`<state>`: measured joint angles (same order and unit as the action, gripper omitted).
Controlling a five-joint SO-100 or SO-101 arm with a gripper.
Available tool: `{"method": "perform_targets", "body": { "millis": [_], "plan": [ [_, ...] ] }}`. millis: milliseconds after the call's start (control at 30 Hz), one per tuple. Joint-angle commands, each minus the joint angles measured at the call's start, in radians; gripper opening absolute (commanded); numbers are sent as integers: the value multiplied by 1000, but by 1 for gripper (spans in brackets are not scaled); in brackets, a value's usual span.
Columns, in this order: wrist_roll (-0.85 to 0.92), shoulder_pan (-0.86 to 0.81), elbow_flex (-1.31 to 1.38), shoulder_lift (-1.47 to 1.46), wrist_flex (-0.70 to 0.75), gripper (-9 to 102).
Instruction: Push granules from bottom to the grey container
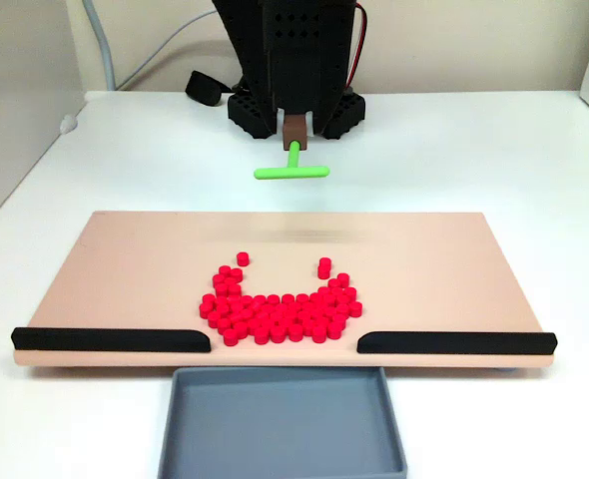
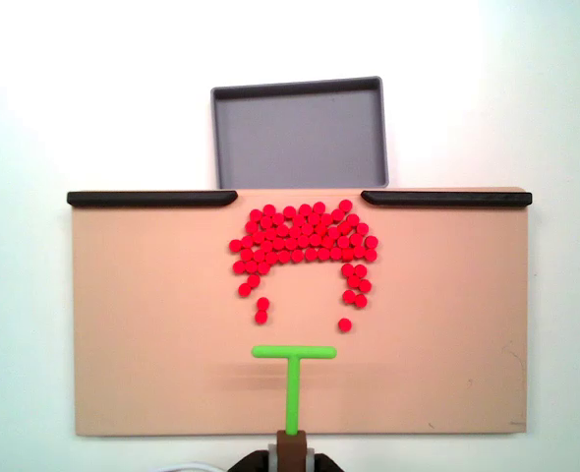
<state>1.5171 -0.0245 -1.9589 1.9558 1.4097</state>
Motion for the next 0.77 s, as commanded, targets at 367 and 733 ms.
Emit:
{"method": "perform_targets", "body": {
  "millis": [367,733],
  "plan": [
    [3,2,5,17,-6,0],
    [23,-23,5,25,-6,0]
  ]
}}
